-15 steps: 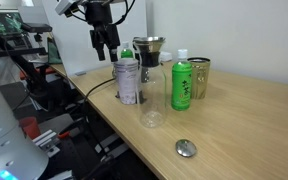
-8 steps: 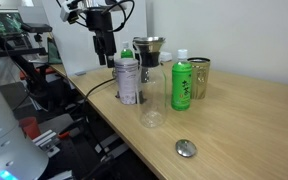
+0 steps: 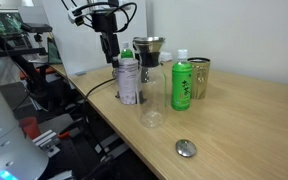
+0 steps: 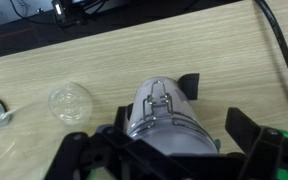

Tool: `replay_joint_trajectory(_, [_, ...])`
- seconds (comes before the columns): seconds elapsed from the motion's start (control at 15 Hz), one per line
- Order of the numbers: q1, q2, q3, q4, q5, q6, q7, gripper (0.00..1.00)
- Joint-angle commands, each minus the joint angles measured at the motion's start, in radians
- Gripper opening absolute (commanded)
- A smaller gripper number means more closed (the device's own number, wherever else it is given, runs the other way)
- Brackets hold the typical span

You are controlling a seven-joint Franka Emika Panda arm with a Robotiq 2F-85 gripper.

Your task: Open the white canister

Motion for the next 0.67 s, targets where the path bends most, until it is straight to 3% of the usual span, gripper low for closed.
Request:
replay_joint_trajectory(0.0, [-0.019, 0.011, 0.008, 0.015, -0.005, -0.006, 0.021, 1.00])
replay_joint_trajectory(0.6, [-0.046, 0.008, -0.002, 0.019, -0.010, -0.032, 0.031, 1.00])
